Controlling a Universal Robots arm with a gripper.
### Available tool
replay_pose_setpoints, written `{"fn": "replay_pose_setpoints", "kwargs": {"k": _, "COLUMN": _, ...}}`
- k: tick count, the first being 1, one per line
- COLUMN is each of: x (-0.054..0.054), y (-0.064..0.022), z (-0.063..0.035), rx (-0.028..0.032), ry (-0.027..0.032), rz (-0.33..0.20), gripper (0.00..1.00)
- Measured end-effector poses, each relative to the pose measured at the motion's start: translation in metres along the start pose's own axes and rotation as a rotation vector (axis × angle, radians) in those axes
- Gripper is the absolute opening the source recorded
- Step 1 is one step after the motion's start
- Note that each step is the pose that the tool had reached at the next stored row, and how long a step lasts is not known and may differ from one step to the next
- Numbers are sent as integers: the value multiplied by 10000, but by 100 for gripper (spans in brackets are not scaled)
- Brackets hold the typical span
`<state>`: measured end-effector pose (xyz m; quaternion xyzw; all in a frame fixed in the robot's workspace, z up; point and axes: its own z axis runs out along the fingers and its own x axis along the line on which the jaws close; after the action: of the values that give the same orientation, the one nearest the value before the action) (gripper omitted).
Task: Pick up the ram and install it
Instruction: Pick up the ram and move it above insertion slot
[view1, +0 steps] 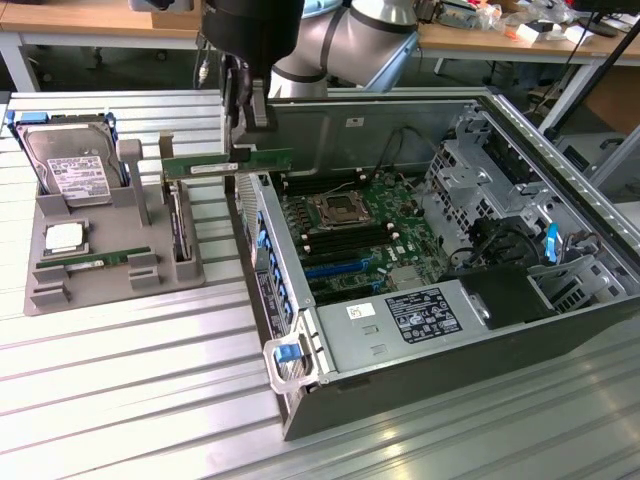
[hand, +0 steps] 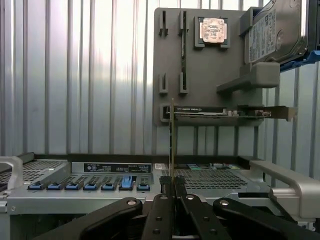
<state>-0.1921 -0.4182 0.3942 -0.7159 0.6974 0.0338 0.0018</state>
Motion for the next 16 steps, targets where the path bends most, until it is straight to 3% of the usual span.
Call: {"fn": "replay_pose_setpoints", "kwargs": {"k": 16, "x": 7, "y": -280, "z": -12, "rx": 0, "ry": 0, "rz": 0, "gripper": 12}}
